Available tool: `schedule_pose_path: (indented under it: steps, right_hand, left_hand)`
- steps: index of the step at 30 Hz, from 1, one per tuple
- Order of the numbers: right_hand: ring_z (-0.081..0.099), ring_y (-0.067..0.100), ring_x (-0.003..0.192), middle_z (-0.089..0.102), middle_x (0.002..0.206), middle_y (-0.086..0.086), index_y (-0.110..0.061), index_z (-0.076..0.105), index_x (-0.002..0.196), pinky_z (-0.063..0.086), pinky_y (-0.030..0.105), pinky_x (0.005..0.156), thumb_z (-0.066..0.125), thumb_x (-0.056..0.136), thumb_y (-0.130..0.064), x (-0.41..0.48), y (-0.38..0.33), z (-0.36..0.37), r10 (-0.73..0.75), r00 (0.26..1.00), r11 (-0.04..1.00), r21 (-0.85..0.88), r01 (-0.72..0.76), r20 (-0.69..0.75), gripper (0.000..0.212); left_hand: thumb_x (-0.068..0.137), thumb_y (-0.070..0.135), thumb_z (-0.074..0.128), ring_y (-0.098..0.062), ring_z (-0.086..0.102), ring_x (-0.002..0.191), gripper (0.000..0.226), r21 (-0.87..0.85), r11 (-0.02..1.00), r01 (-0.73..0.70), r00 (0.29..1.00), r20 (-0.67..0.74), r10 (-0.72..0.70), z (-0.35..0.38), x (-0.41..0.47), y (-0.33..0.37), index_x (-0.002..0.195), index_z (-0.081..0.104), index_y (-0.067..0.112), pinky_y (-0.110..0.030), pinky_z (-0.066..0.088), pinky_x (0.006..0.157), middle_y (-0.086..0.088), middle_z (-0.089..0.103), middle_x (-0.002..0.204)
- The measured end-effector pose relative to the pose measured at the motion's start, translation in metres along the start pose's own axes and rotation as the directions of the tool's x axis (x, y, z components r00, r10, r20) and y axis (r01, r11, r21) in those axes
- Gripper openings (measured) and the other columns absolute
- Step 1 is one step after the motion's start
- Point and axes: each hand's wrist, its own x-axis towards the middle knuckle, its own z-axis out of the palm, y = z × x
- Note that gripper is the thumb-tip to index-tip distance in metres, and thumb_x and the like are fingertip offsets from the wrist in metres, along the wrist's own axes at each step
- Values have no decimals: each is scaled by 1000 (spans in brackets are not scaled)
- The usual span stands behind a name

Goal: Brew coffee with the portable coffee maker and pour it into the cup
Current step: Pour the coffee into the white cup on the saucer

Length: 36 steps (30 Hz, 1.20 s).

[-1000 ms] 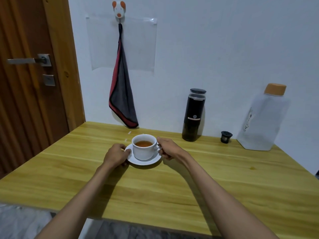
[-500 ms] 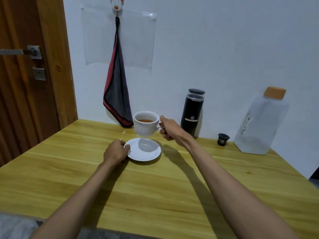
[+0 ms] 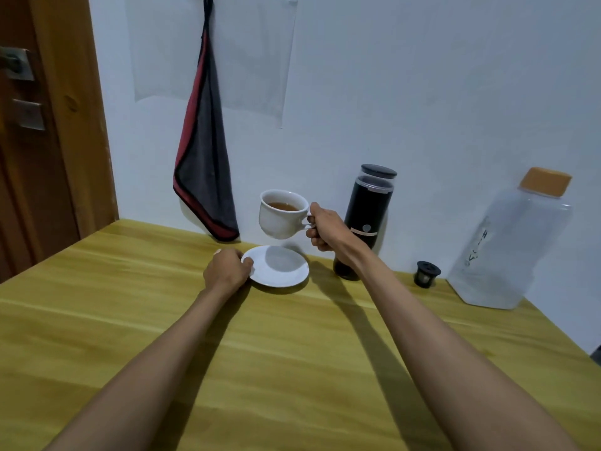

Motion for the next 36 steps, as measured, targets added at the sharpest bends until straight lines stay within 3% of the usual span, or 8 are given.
schedule_pose_path:
  steps: [4,16,22,31,36]
  right_hand:
    - [33,9,45,43,63,-3,-22,45,78,27,22,45,28,102,-35,9,18,5,23,1000,999,-29,-23,1,33]
    - [30,10,47,45,63,-1,-22,44,82,24,20,41,22,106,-36,21,60,16,75,997,992,-106,-72,24,36]
    - [35,11,54,51,67,1,-21,46,87,26,17,40,20,107,-36,24,67,20,83,996,987,-140,-78,32,36]
    - [33,10,49,49,66,3,-20,46,86,24,13,37,21,107,-34,27,68,20,107,993,984,-145,-100,47,36]
    - [39,11,58,51,75,4,-21,45,81,30,22,49,19,108,-33,24,70,22,18,999,972,-236,-9,37,39]
  left_hand:
    - [95,28,55,-36,60,99,27,10,1000,-6,1000,-22,6,8,11,2,99,71,7,-37,45,76,-12,68,98]
    - [94,29,56,-33,60,88,26,19,1000,23,998,-63,-22,20,22,9,91,65,4,-34,38,69,-7,63,85]
    - [94,29,57,-34,62,90,26,32,999,20,997,-72,-18,22,24,9,91,67,6,-35,42,71,-10,67,89]
    - [95,31,57,-34,62,92,26,23,1000,17,997,-70,-16,23,25,7,94,68,7,-35,42,71,-10,68,93]
    - [97,32,55,-34,62,98,29,22,1000,-6,999,-43,7,21,24,5,105,68,7,-37,45,76,-12,69,101]
